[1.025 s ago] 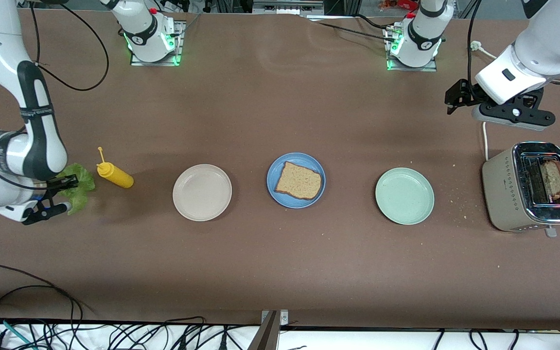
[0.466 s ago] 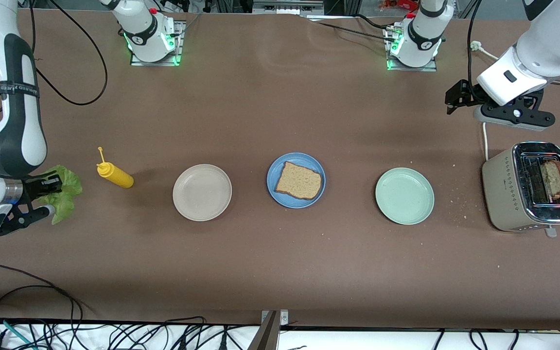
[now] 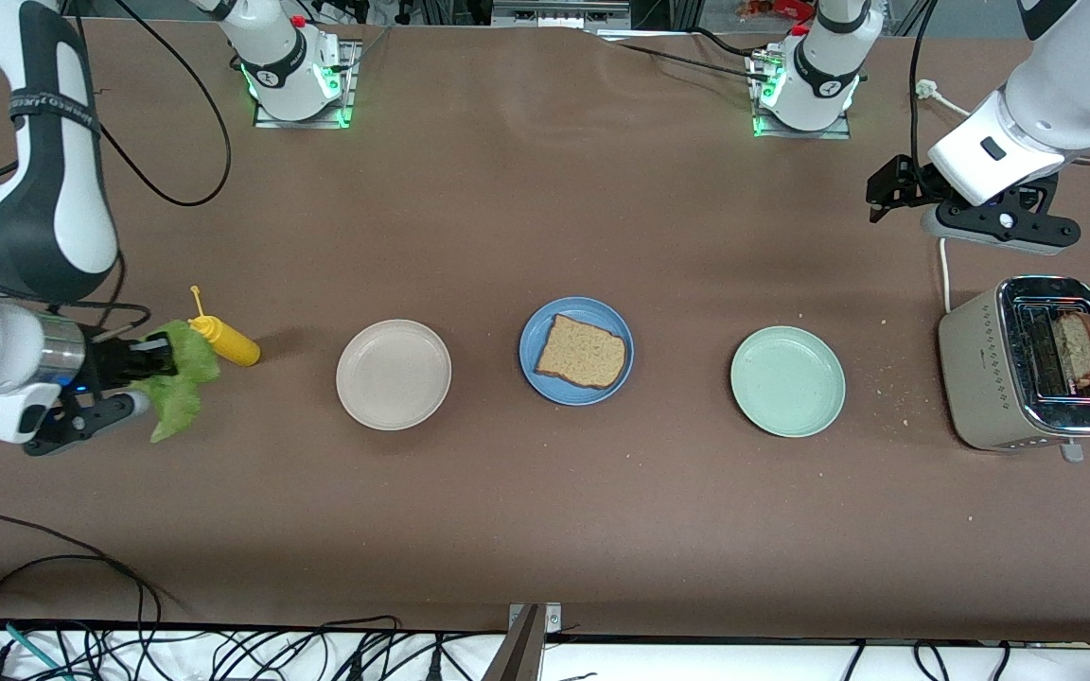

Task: Make sandwich in blue plate with both arms
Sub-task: 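Carry the lettuce leaf with the right gripper over the blue plate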

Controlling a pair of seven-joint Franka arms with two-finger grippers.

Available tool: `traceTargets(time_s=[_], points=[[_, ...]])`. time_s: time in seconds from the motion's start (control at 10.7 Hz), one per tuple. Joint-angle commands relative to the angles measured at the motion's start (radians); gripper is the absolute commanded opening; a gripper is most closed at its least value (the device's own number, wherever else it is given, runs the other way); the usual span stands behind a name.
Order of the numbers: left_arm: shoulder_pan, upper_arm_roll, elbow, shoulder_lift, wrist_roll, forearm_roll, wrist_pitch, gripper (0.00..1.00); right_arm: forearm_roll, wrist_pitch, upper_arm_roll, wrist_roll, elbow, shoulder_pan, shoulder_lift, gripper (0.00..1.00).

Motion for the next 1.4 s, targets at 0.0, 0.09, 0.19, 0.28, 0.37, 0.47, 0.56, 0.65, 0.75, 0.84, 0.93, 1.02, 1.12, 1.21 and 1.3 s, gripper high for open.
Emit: traceTargets(time_s=[0.0,0.09,0.19,0.28,0.37,0.47,0.56,0.65,0.75,0.84,0.93,1.02,1.12,1.21,1.3], points=[[-0.013,0.008,-0.001,-0.012,-0.002,-0.019,0.002,1.0,0.15,-0.005,0.013,0.235,0.006,0.122,0.001,0.0],[-0.014,0.008,0.014,0.002,-0.004,-0.019,0.002,1.0,0.179,0.018,0.015,0.338,0.006,0.174,0.012,0.0],[-0.013,0.008,0.016,0.004,-0.002,-0.019,0.002,1.0,0.21,0.094,0.021,0.438,0.006,0.231,0.022,0.0],[-0.011,0.008,0.016,0.004,-0.002,-0.019,0.001,1.0,0.215,0.154,0.021,0.519,0.006,0.292,0.048,0.0],[-0.011,0.008,0.016,0.002,-0.002,-0.019,0.001,1.0,0.219,0.237,0.021,0.605,0.004,0.355,0.071,0.0],[-0.008,0.008,0.016,0.002,0.002,-0.019,0.001,1.0,0.228,0.323,0.022,0.688,0.006,0.412,0.109,0.0],[-0.005,0.009,0.017,0.002,0.004,-0.019,-0.001,1.0,0.259,0.421,0.025,0.785,0.004,0.461,0.151,0.0],[-0.004,0.012,0.017,0.001,0.004,-0.019,-0.007,1.0,0.28,0.515,0.028,0.852,0.004,0.501,0.192,0.0],[-0.004,0.012,0.017,0.001,0.005,-0.019,-0.014,1.0,0.287,0.582,0.028,0.912,0.006,0.533,0.229,0.0],[-0.004,0.012,0.017,0.001,0.005,-0.019,-0.016,1.0,0.29,0.636,0.028,0.977,0.006,0.555,0.26,0.0],[-0.004,0.012,0.017,0.001,0.005,-0.019,-0.014,1.0,0.299,0.67,0.038,1.017,0.006,0.564,0.291,0.0],[-0.004,0.012,0.017,0.001,0.005,-0.019,-0.016,1.0,0.36,0.69,0.076,1.058,0.006,0.562,0.314,0.0],[-0.004,0.012,0.017,0.001,0.005,-0.019,-0.016,1.0,0.404,0.709,0.082,1.078,0.006,0.566,0.331,0.0],[-0.004,0.012,0.017,0.001,0.005,-0.019,-0.019,1.0,0.411,0.709,0.082,1.091,0.001,0.573,0.337,0.0],[-0.004,0.012,0.017,0.001,0.005,-0.019,-0.019,1.0,0.422,0.707,0.085,1.127,0.001,0.575,0.346,0.0]])
